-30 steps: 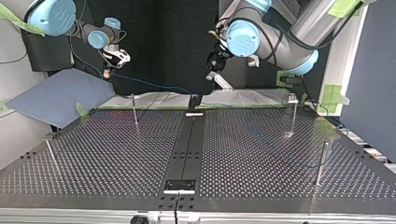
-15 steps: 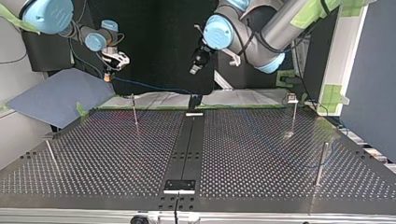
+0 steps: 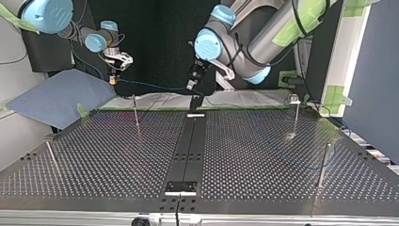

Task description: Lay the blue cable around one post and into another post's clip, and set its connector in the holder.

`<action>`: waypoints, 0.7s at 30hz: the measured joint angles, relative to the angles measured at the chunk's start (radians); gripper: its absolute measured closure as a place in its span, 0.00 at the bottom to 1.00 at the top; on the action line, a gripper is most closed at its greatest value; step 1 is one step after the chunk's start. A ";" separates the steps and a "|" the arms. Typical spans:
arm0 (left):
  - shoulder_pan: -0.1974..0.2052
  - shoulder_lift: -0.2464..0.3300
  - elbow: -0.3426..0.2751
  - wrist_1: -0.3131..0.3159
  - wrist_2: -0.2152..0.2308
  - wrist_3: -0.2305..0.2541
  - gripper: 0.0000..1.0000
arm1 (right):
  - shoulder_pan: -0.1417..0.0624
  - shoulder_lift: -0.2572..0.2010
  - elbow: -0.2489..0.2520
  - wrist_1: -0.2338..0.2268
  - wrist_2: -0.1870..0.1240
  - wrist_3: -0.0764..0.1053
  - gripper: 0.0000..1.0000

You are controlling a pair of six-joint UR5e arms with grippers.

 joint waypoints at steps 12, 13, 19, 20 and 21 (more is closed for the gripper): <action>0.010 -0.102 0.064 0.102 -0.054 0.102 0.00 | -0.004 0.000 0.000 0.002 -0.005 -0.002 1.00; 0.010 -0.114 0.071 0.114 -0.055 0.114 0.00 | -0.004 0.000 0.000 0.002 -0.005 -0.002 1.00; 0.005 -0.167 0.115 0.167 -0.057 0.166 0.00 | -0.004 0.000 0.000 0.002 -0.005 -0.002 1.00; 0.004 -0.174 0.122 0.174 -0.058 0.170 0.00 | -0.004 0.000 0.000 0.002 -0.005 -0.002 1.00; 0.002 -0.181 0.128 0.181 -0.058 0.173 0.00 | -0.004 0.000 0.000 0.002 -0.005 -0.002 1.00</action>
